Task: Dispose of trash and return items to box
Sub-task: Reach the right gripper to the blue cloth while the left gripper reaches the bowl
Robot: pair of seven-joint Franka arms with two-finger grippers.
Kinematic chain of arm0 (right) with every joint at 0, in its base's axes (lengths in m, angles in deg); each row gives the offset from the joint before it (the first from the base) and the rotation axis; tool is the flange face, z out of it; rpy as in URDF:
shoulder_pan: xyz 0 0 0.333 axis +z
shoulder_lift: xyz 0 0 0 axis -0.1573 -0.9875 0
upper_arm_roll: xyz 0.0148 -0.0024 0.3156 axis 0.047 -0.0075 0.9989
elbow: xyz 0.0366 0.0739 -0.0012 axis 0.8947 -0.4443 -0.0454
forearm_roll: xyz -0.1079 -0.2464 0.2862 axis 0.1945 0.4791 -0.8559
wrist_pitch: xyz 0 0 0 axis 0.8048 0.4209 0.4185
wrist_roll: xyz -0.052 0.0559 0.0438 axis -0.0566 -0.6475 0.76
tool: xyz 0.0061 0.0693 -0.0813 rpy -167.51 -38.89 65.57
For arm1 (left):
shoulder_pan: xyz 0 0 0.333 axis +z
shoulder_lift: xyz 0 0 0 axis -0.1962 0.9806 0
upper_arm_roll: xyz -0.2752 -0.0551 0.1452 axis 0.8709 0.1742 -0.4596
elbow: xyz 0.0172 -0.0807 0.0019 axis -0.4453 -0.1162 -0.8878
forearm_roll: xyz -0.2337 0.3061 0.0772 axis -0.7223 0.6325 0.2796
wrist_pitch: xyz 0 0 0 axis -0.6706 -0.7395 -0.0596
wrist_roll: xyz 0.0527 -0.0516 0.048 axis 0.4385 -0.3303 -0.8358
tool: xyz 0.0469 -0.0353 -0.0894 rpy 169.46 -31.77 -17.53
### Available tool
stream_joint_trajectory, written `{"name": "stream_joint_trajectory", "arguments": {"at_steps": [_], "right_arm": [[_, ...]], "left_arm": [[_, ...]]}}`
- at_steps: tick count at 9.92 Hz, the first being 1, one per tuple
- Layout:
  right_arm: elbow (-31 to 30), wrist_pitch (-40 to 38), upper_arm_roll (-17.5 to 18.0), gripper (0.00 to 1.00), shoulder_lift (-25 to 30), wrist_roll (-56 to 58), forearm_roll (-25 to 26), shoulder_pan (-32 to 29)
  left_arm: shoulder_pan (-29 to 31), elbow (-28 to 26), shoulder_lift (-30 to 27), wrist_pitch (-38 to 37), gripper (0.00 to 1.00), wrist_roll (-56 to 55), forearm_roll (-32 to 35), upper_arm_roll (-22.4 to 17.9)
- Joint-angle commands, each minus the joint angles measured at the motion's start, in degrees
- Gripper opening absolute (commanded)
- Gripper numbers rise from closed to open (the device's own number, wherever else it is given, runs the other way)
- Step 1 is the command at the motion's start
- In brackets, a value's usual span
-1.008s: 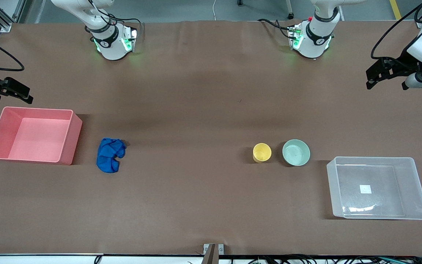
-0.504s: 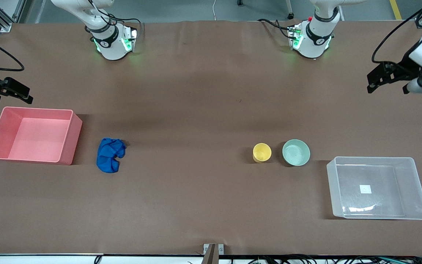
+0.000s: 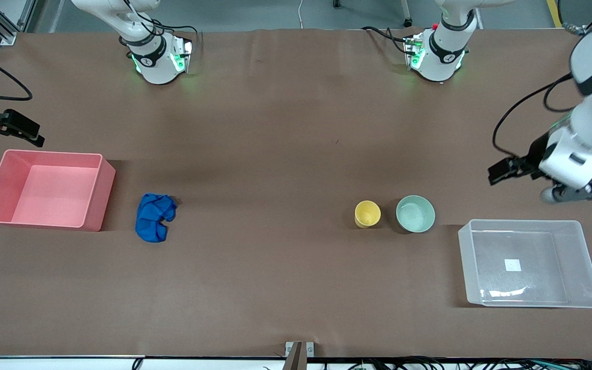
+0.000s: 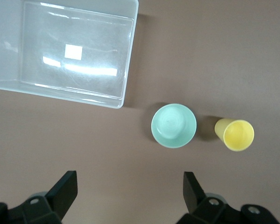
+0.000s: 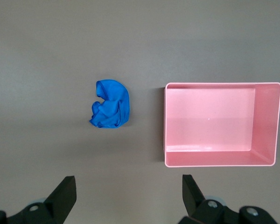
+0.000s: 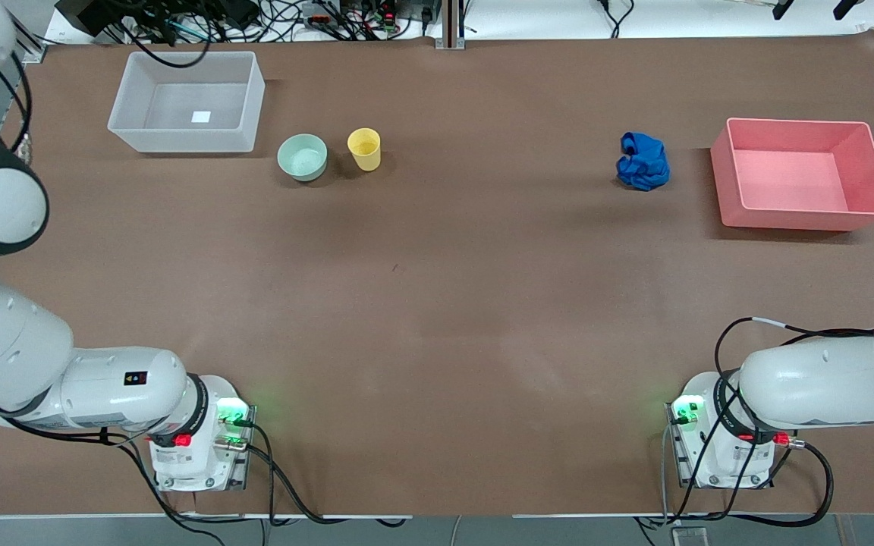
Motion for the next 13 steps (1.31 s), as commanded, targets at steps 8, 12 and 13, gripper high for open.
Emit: {"name": "stream_joint_trajectory", "arguments": {"at_steps": [8,12,13], "right_arm": [[-16.44,26.82,0.1,0.97,-12.85,-3.7,0.47,2.61],[-21.52,40.32,0.1,0.96,-21.47,-5.48,0.38,4.73],[-23.98,46.47,0.19,0.96,-23.49,-7.14,0.38,4.9]], "left_arm": [[-4.92,-19.7,13.24,30.59,1.0,-20.15,5.49,0.26],[-4.48,-22.45,17.55,38.0,0.82,-21.56,5.49,0.26],[-4.48,-22.53,18.43,38.88,0.75,-21.56,5.58,0.17]]}}
